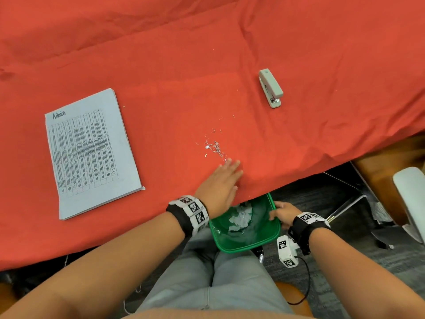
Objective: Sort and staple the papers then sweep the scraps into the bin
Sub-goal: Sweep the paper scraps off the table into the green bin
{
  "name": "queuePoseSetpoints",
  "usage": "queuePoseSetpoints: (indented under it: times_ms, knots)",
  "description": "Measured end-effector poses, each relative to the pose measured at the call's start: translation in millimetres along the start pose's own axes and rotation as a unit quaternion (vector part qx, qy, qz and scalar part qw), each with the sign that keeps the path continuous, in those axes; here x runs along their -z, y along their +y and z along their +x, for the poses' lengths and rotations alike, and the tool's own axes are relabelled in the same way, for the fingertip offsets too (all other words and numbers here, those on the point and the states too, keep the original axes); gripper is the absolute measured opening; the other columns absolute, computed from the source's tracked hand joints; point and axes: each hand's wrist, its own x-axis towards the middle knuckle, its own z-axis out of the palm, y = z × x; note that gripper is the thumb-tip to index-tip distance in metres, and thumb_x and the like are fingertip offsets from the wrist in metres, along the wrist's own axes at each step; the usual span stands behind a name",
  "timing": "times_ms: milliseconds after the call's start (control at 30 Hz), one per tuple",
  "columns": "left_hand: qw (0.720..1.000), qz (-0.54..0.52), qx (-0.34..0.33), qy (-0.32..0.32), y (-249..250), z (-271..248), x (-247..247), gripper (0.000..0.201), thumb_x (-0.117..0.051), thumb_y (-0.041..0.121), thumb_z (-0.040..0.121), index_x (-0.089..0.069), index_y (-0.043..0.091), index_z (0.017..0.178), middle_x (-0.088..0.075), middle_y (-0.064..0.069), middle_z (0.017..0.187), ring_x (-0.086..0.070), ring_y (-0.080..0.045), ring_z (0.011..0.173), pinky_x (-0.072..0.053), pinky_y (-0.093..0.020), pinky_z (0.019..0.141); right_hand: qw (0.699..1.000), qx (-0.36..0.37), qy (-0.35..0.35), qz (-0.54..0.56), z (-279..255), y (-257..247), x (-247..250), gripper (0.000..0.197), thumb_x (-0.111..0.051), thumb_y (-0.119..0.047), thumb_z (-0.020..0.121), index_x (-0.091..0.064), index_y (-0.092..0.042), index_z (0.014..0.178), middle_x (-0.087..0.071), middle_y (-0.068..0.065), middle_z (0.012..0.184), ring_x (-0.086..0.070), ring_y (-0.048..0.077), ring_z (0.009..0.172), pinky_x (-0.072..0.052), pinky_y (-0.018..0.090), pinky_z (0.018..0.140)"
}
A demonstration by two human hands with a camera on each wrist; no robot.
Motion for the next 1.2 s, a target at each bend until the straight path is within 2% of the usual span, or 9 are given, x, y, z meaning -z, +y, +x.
queuePoseSetpoints:
  times_ms: [100,333,433,500,567,667,833,1000,1200]
  knots:
    - [0.997,0.050,0.040,-0.042,-11.9,9.1,-0.4,0.059,-0.032,0.029,0.100,-0.011,0.009,0.152,0.003,-0.011,0.160,0.005,-0.023,0.148,-0.003,-0.038,0.122,1.000,0.007,-0.002,0.001,9.8,3.7,0.9,0.069,-0.058,0.006,0.060,-0.059,-0.011,0.127,-0.073,0.016,0.094,-0.069,0.045,0.090,-0.051,0.063,0.085]
    - [0.976,0.123,-0.091,-0.155,-0.6,-21.1,-38.8,0.064,-0.031,0.024,0.101,0.005,0.007,0.150,0.017,-0.013,0.157,0.015,-0.025,0.146,0.007,-0.037,0.116,1.000,-0.007,-0.004,-0.017,38.4,13.7,7.3,0.088,-0.066,-0.006,0.042,-0.058,-0.017,0.129,-0.073,0.014,0.104,-0.071,0.038,0.090,-0.056,0.060,0.080]
    - [0.966,0.076,-0.135,-0.206,4.6,-26.7,-36.8,0.054,-0.034,0.017,0.100,-0.016,0.008,0.151,-0.012,-0.010,0.160,-0.005,-0.024,0.148,0.000,-0.033,0.119,1.000,-0.007,-0.011,-0.019,73.2,31.3,14.9,0.102,-0.068,-0.015,0.034,-0.053,-0.022,0.134,-0.069,0.014,0.114,-0.068,0.037,0.096,-0.057,0.058,0.078]
    - [0.981,-0.005,-0.137,-0.140,1.7,-23.1,-20.0,0.042,-0.039,0.015,0.099,-0.042,0.012,0.141,-0.042,-0.007,0.148,-0.026,-0.022,0.144,-0.015,-0.033,0.120,1.000,-0.009,-0.013,-0.021,78.9,32.8,16.8,0.102,-0.068,-0.015,0.033,-0.053,-0.023,0.134,-0.068,0.014,0.117,-0.067,0.038,0.098,-0.057,0.058,0.078]
    - [0.992,-0.077,-0.094,-0.022,-8.3,-13.1,2.2,0.034,-0.043,0.015,0.098,-0.057,0.015,0.129,-0.056,-0.005,0.136,-0.041,-0.019,0.136,-0.030,-0.036,0.116,1.000,-0.007,-0.004,-0.019,68.8,25.3,15.2,0.100,-0.067,-0.015,0.032,-0.056,-0.023,0.131,-0.069,0.014,0.113,-0.067,0.039,0.096,-0.056,0.060,0.077]
    - [0.992,-0.088,0.018,0.090,-34.6,11.0,30.8,0.042,-0.042,0.022,0.098,-0.045,0.014,0.139,-0.039,-0.004,0.150,-0.025,-0.020,0.144,-0.019,-0.034,0.119,1.000,0.000,-0.004,-0.013,64.7,21.6,14.9,0.096,-0.067,-0.014,0.032,-0.059,-0.022,0.127,-0.071,0.015,0.106,-0.069,0.041,0.092,-0.055,0.063,0.076]
    - [0.984,-0.055,0.168,0.019,-72.3,35.6,38.2,0.071,-0.037,0.040,0.099,-0.002,0.008,0.152,0.008,-0.009,0.160,0.012,-0.025,0.147,0.003,-0.038,0.121,1.000,-0.002,-0.002,0.008,25.5,-1.5,5.7,0.081,-0.063,0.000,0.048,-0.058,-0.015,0.128,-0.073,0.018,0.096,-0.070,0.042,0.087,-0.054,0.062,0.081]
    - [0.993,0.007,0.081,-0.082,-52.1,26.0,20.1,0.078,-0.031,0.051,0.096,0.010,0.013,0.151,0.019,-0.007,0.158,0.017,-0.021,0.146,-0.001,-0.040,0.121,1.000,-0.002,-0.001,0.012,10.0,-9.0,2.3,0.068,-0.058,0.008,0.062,-0.058,-0.009,0.127,-0.072,0.019,0.093,-0.070,0.040,0.083,-0.056,0.056,0.082]
    - [0.978,0.007,-0.037,-0.207,-1.1,-11.5,-1.1,0.074,-0.028,0.051,0.099,0.009,0.013,0.151,0.020,-0.005,0.157,0.016,-0.017,0.146,0.000,-0.036,0.121,1.000,0.008,-0.002,-0.015,14.2,-7.3,5.6,0.075,-0.060,0.000,0.053,-0.059,-0.010,0.127,-0.072,0.016,0.099,-0.069,0.039,0.090,-0.055,0.059,0.082]
